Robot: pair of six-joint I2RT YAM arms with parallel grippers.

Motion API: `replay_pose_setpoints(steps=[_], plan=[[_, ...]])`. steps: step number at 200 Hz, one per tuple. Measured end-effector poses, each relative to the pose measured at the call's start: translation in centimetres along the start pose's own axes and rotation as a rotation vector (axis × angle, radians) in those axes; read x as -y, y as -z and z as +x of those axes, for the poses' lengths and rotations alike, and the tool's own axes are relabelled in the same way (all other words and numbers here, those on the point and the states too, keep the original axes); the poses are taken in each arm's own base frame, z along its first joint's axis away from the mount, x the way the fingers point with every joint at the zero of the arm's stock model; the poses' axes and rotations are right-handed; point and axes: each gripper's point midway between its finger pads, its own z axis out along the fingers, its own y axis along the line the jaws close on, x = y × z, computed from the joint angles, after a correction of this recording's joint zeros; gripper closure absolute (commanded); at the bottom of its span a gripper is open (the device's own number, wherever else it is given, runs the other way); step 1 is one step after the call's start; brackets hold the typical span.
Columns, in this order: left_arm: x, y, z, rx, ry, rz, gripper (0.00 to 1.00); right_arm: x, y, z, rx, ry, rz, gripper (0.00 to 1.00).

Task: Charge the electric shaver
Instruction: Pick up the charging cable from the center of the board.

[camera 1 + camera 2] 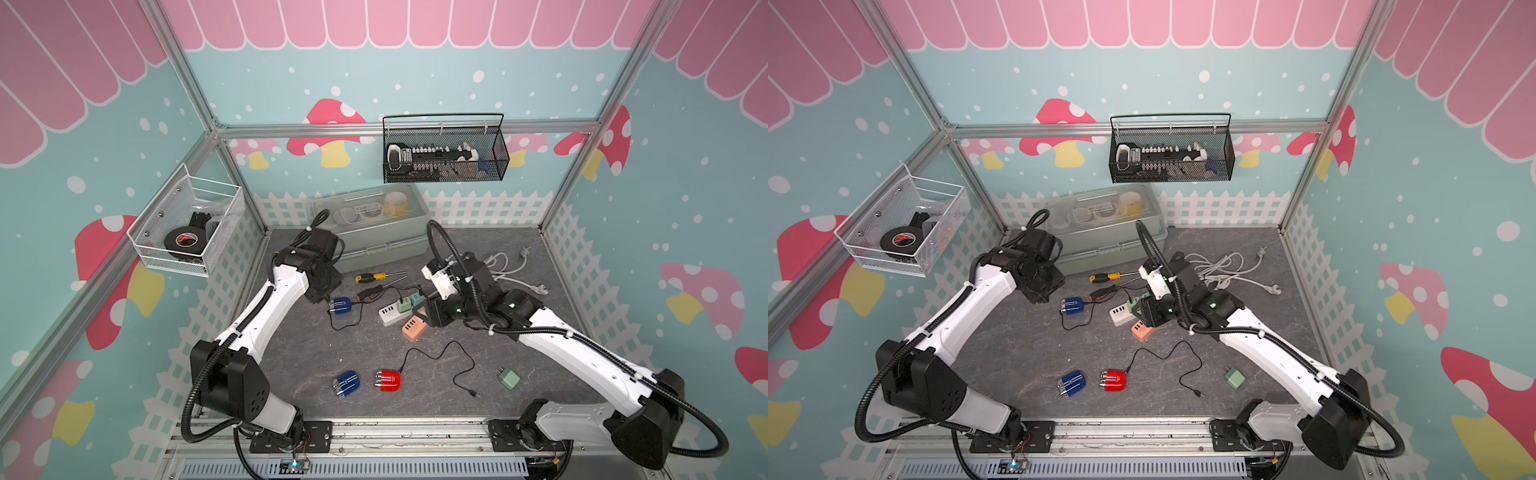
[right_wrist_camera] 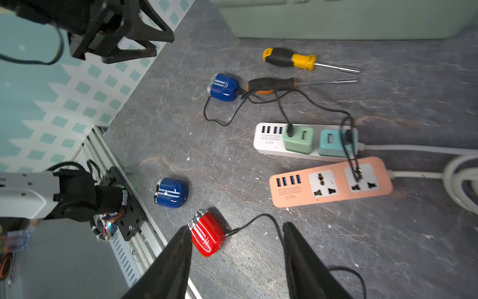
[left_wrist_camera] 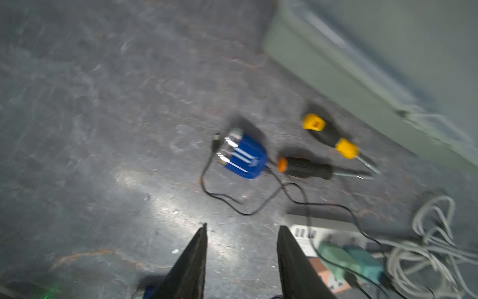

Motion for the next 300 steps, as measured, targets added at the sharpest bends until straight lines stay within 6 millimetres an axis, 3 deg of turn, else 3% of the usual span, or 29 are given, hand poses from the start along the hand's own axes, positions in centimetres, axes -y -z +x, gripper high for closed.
replay_pose_setpoints(steps=[27,53,101,136,170,237,276,300], plan=[[-6.0,-4.6,1.1,-0.114,0.154,-0.076,0.59,-3.2,-5.2,-0.3,-0.063,0.139,-0.048,0.48],[-8.9,-5.4,1.7,-0.143,0.269,-0.075,0.6,-5.4,-10.9,-0.5,-0.11,0.216,-0.074,0.51],[-9.5,-2.5,2.6,-0.122,0.351,0.015,0.59,-8.1,-19.7,0.1,-0.148,0.284,-0.053,0.52],[-9.3,-1.8,4.1,-0.162,0.345,0.02,0.59,-7.4,-24.5,0.3,-0.15,0.26,0.018,0.5],[-9.1,0.3,4.7,-0.154,0.346,0.047,0.58,-6.2,-27.1,-0.1,-0.141,0.247,0.072,0.48],[-10.0,5.5,3.2,-0.008,0.429,0.114,0.56,-5.7,-29.3,-0.2,-0.138,0.205,0.11,0.5],[-10.0,6.3,3.0,0.008,0.454,0.135,0.57,-4.3,-31.2,1.3,-0.171,0.188,0.155,0.5],[-9.9,6.4,3.1,0.005,0.454,0.145,0.59,-4.8,-31.7,0.8,-0.15,0.187,0.163,0.49]])
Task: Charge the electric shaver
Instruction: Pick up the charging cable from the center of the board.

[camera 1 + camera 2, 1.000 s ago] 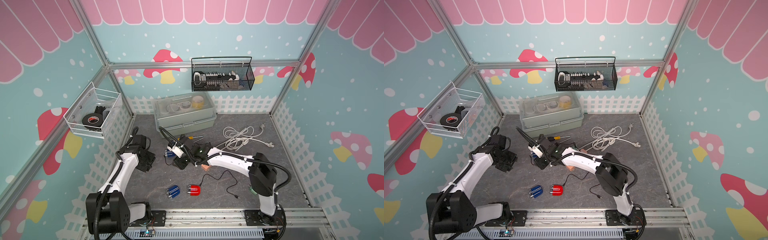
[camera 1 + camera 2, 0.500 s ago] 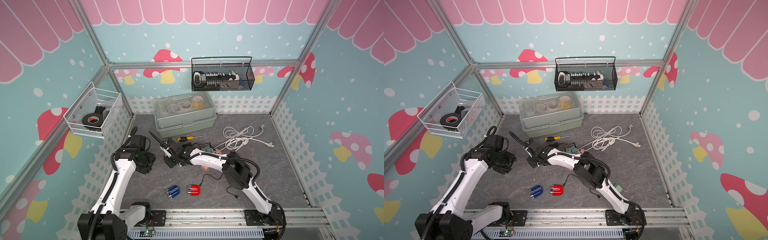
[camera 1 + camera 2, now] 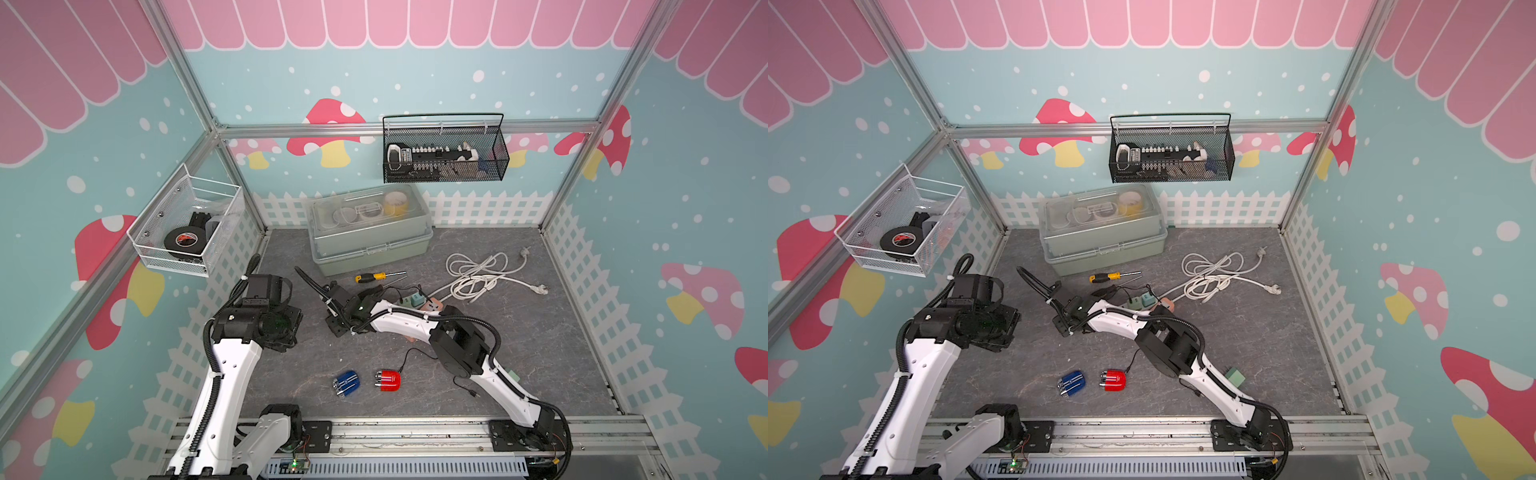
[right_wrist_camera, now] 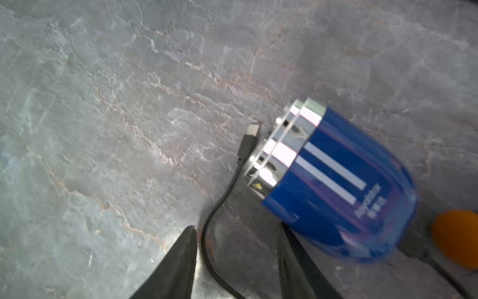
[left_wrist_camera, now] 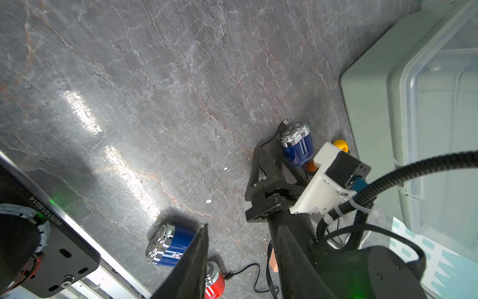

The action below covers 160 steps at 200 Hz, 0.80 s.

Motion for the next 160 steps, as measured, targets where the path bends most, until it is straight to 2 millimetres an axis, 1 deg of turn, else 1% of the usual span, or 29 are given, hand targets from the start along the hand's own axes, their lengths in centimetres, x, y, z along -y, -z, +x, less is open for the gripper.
replay_pose_setpoints(steps=[18,37,57,75,89,114,123,144,160], plan=[[0.0,0.3,0.0,0.003,0.0,0.014,0.59,-0.3,-0.3,0.1,0.004,0.004,0.025,0.51],[0.0,0.5,0.1,0.003,0.001,0.022,0.6,-0.5,-0.4,0.3,0.003,0.011,0.061,0.6],[-0.1,0.5,0.2,-0.003,0.002,0.021,0.6,-0.7,-0.7,0.1,0.009,0.011,0.092,0.74],[-0.1,0.5,0.2,-0.004,0.002,0.021,0.6,-1.0,-0.8,-0.1,0.013,0.016,0.106,0.93],[-0.1,0.5,0.2,-0.007,0.002,0.022,0.61,-1.1,-0.8,-0.2,0.014,0.017,0.112,1.0],[-0.1,0.6,0.2,-0.007,0.002,0.02,0.61,-0.7,-0.4,-0.1,0.005,0.025,0.123,1.0],[-0.1,0.6,0.2,-0.007,0.002,0.021,0.61,-0.5,-0.2,0.3,-0.008,0.027,0.117,1.0],[-0.2,0.6,0.3,-0.006,0.002,0.022,0.61,0.5,1.4,1.9,-0.049,0.023,0.08,1.0],[-0.3,0.5,0.3,-0.008,0.002,0.018,0.59,1.6,3.5,2.9,-0.066,-0.001,0.032,1.0]])
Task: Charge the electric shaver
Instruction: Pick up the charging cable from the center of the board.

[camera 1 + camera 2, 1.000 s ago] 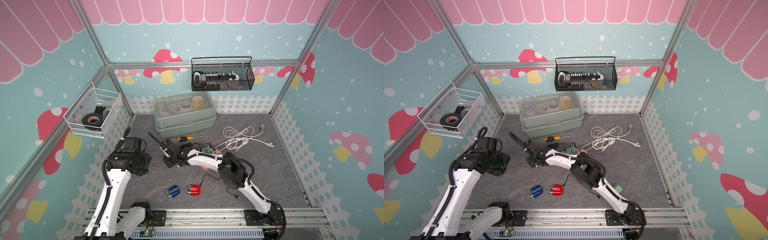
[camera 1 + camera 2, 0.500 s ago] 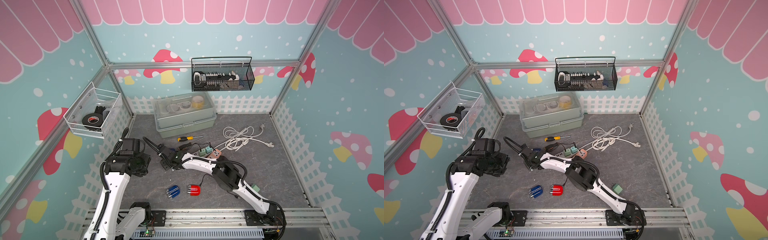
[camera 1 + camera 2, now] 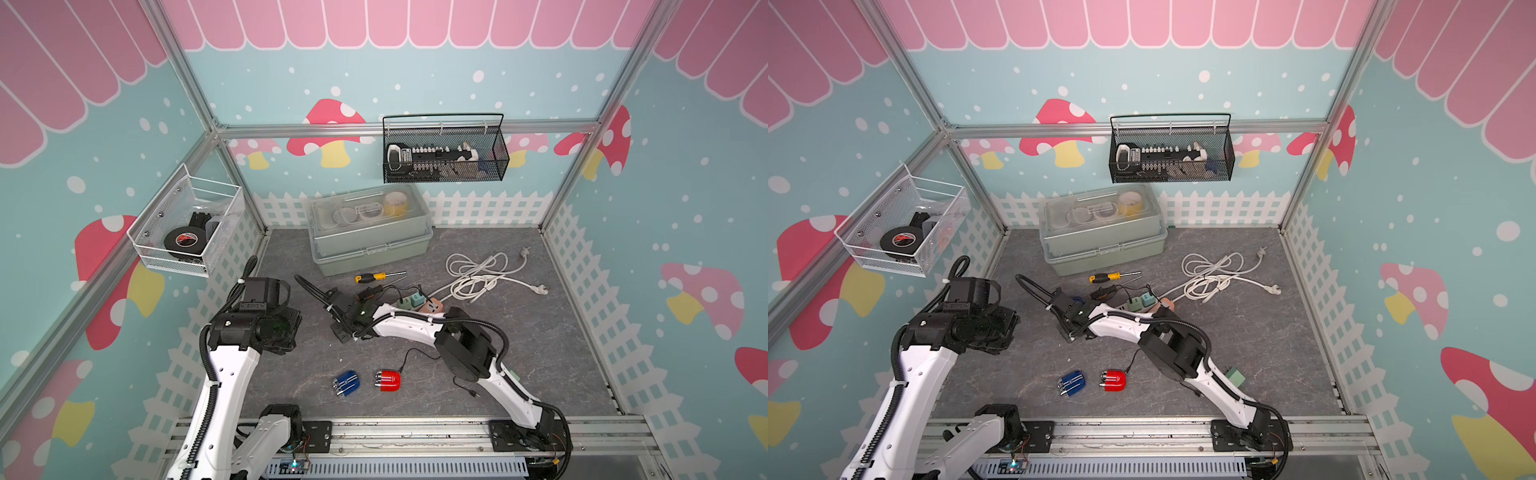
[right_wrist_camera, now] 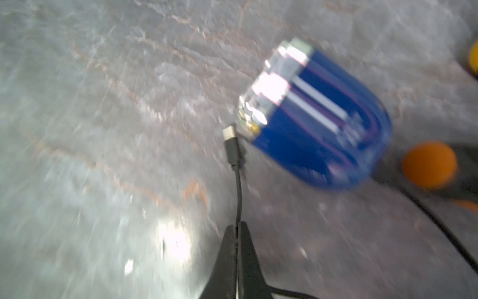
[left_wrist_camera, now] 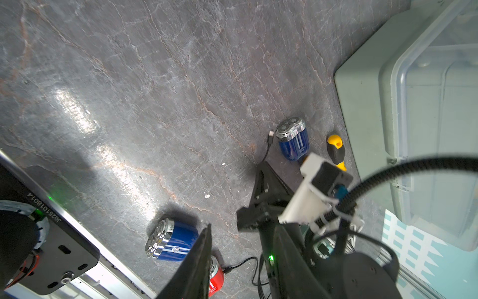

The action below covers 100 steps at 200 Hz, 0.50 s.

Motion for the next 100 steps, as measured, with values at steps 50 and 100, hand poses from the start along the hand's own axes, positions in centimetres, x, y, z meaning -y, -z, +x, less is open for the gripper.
replay_pose_setpoints(steps=[50,100], plan=[[-0.6,-3.7,2.3,-0.12,0.018,-0.069,0.46,1.1,6.2,-0.1,0.117,-0.052,-0.191,1.0],[2.6,-7.2,5.9,-0.246,0.014,-0.033,0.35,-0.5,8.7,0.6,0.15,-0.04,-0.32,1.0]])
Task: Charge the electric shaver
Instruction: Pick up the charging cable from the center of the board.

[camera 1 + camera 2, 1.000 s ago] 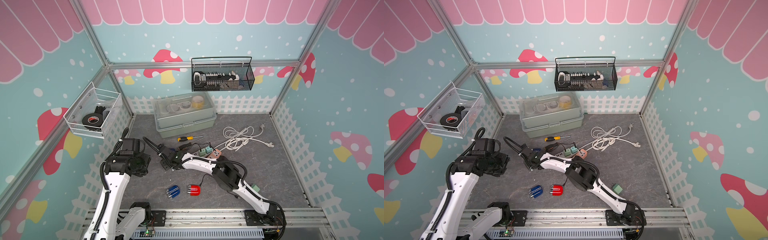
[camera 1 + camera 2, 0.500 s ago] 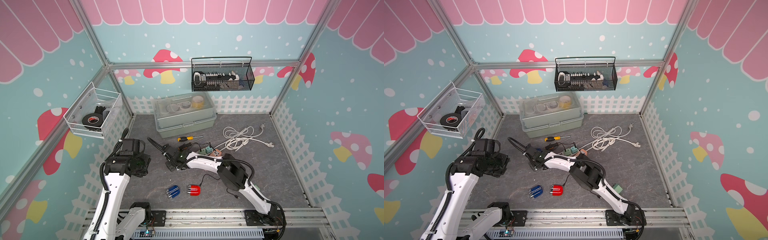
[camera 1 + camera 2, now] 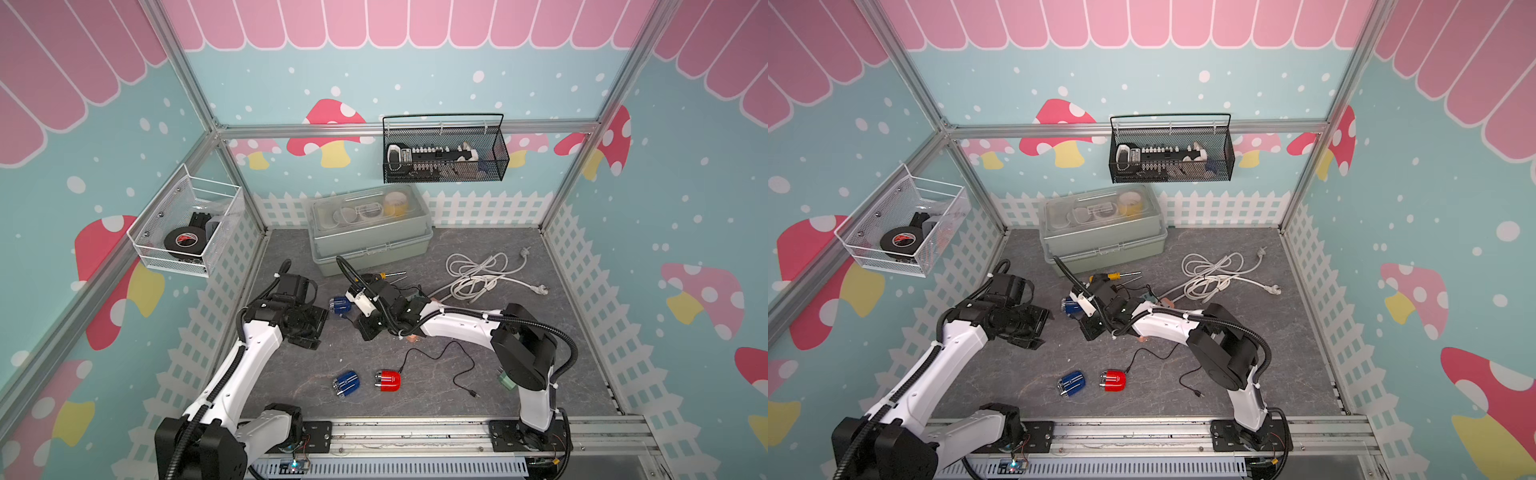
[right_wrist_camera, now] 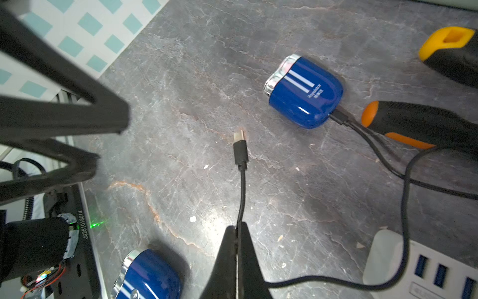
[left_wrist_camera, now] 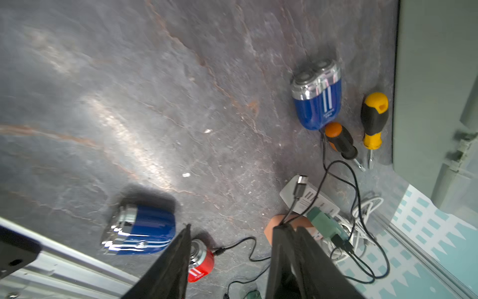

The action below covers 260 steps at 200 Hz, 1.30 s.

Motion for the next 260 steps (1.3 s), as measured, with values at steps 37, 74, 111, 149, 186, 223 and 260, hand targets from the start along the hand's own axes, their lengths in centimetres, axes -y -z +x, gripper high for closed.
replay_pose_setpoints(steps=[37,74,111,149,186,223,260], plan=[[2.1,-2.2,0.2,-0.043,-0.001,0.035,0.4,-0.1,0.9,0.2,-0.002,-0.019,-0.034,1.0],[2.6,-3.5,0.6,-0.076,-0.009,0.061,0.4,0.0,2.0,-1.2,0.041,-0.037,-0.061,1.0],[4.1,-4.7,0.7,-0.102,-0.021,0.1,0.39,-0.4,2.1,-1.4,0.044,-0.047,-0.088,1.0],[5.1,-4.9,0.9,-0.107,-0.039,0.142,0.49,-0.5,2.1,-1.3,0.04,-0.054,-0.093,1.0],[4.2,-5.4,1.1,-0.113,-0.035,0.135,0.72,-0.5,2.1,-1.3,0.04,-0.06,-0.092,1.0],[4.0,-5.3,1.1,-0.112,-0.034,0.14,0.8,-0.4,2.1,-1.3,0.042,-0.071,-0.093,1.0],[4.3,-4.9,1.1,-0.108,-0.04,0.161,0.86,0.0,2.0,-1.0,0.037,-0.092,-0.099,1.0]])
